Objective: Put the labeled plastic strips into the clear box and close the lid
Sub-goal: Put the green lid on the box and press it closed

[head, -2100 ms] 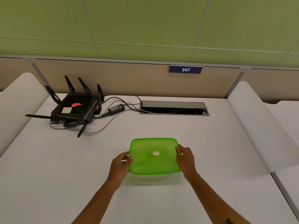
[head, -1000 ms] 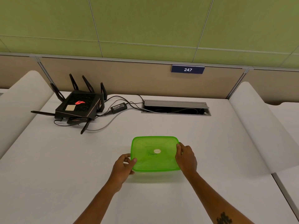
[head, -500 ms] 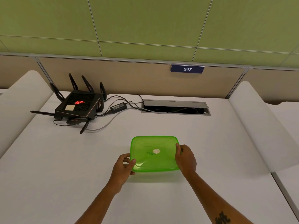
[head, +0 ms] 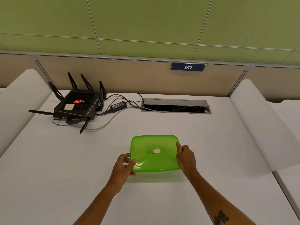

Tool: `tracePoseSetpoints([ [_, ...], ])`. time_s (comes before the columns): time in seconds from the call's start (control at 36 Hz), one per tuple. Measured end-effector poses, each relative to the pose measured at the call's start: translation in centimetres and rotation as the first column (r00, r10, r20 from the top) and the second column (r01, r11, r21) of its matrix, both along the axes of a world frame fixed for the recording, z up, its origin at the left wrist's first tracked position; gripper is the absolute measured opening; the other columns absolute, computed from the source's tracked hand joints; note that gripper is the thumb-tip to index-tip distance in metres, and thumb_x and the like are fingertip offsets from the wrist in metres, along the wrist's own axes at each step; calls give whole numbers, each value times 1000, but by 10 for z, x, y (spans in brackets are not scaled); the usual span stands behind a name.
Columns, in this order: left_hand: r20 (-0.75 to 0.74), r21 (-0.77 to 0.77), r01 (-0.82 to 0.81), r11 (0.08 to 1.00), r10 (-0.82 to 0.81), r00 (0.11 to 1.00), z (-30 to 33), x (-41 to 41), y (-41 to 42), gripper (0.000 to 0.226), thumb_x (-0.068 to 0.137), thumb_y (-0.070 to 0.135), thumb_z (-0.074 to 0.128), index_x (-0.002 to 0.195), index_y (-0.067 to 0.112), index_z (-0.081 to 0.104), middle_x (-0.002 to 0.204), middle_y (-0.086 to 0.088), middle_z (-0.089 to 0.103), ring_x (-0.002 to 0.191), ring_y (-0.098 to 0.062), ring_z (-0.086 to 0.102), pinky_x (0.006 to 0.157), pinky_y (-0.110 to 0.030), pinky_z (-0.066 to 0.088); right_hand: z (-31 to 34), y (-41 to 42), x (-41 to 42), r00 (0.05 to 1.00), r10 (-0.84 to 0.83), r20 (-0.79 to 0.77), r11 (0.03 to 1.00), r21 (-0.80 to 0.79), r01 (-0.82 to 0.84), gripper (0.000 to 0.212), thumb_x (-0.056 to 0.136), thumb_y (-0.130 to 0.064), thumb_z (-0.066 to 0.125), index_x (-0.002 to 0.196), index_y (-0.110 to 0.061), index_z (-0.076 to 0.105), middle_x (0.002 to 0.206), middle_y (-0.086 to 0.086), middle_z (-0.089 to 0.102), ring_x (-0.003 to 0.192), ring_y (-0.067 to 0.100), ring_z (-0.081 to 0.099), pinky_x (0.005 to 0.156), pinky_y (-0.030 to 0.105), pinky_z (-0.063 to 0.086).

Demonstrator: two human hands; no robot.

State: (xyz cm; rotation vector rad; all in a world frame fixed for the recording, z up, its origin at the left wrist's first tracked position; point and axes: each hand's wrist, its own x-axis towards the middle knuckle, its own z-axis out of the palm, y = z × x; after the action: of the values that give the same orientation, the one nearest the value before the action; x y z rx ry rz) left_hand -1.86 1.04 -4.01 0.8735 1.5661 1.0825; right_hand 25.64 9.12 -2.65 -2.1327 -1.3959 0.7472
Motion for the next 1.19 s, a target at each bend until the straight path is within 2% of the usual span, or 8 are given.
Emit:
tracePoseSetpoints([
  [0.22,-16,-6,13,1000,-13,1000,1,-1,0,26,96,19,72,120,19,63,112,-21,63,69,-20,72,70,-49,65,2,0,-4,998,26,62,999,-38,-24,50,106,-54,36,94,-8,52,94,21,69,95,43,65,71,40,42],
  [0.36,-20,-14,21,1000,-22,1000,5,-2,1,24,96,16,72,118,16,63,112,-23,64,74,-24,73,64,-41,64,4,-1,-6,997,39,73,998,-56,-35,46,106,-53,36,93,-10,47,100,25,71,99,45,66,74,43,44],
  [0.67,-75,-93,37,995,-44,996,14,-2,10,22,94,19,74,112,19,61,101,-20,64,74,-23,69,66,-47,66,6,-2,-4,997,39,61,995,-94,-34,48,106,-54,30,99,-10,50,97,21,71,96,42,67,77,44,49],
  [0.78,-130,-145,4,989,-23,991,16,-2,24,23,95,33,72,107,18,61,100,-19,67,75,-24,68,63,-45,65,7,8,5,999,48,3,986,-159,-47,51,104,-56,30,94,-14,56,100,13,70,97,35,65,79,41,47],
  [0.89,-168,-215,-42,976,5,986,21,-2,51,36,97,53,61,102,16,61,101,-16,68,85,-31,72,62,-48,65,11,27,8,997,33,-73,983,-181,-45,50,100,-61,38,86,-17,59,89,2,67,89,27,63,84,41,53],
  [1.03,-236,-290,-20,957,-52,970,27,-1,84,65,95,74,38,98,13,61,98,-11,67,91,-32,70,66,-49,66,14,45,3,994,20,-111,985,-167,-38,62,97,-69,37,72,-14,52,74,-1,61,69,20,56,65,36,42],
  [1.11,-332,-301,-11,954,-94,938,30,3,98,77,92,81,27,91,12,61,93,-11,67,89,-31,67,65,-44,63,11,54,1,992,8,-127,983,-182,-31,74,93,-77,30,70,-10,52,72,5,63,68,23,58,65,36,43],
  [1.19,-435,-275,-25,961,-101,895,28,10,105,76,97,76,23,85,12,63,89,-9,68,92,-35,64,84,-44,55,6,59,-1,991,5,-132,985,-170,-28,74,89,-82,28,63,-16,49,66,6,60,66,25,58,64,36,44],
])
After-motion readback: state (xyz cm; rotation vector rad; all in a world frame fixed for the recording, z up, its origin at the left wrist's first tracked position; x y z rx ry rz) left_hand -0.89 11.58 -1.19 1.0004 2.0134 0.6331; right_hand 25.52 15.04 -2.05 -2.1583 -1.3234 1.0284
